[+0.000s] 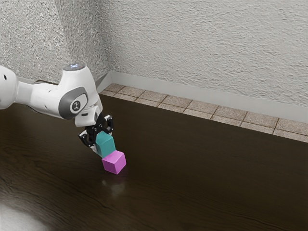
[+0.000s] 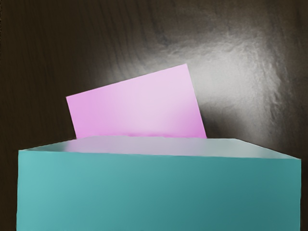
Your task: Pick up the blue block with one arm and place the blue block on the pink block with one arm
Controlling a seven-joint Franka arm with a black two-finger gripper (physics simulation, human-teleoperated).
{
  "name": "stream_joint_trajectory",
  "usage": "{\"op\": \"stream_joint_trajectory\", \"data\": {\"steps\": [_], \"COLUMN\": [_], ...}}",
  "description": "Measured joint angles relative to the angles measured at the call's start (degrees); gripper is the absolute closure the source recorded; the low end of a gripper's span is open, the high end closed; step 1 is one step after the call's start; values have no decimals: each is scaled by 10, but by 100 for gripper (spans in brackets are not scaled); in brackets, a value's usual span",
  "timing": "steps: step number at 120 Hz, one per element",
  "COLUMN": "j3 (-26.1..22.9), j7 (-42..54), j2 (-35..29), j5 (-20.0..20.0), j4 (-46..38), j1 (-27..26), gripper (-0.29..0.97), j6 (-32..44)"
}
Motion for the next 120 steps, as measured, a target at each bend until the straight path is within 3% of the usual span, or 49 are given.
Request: {"op": "stream_joint_trajectory", "data": {"steps": [60,76,120], "j3": [3,26,28], "j7": [-124,-154,-224], "j2": [31,43,47], "j5": [3,3,0], "j4": [34,48,54], "j1": [-14,-33,-62], "gripper": [29,28,28], "j6": [3,2,0]}}
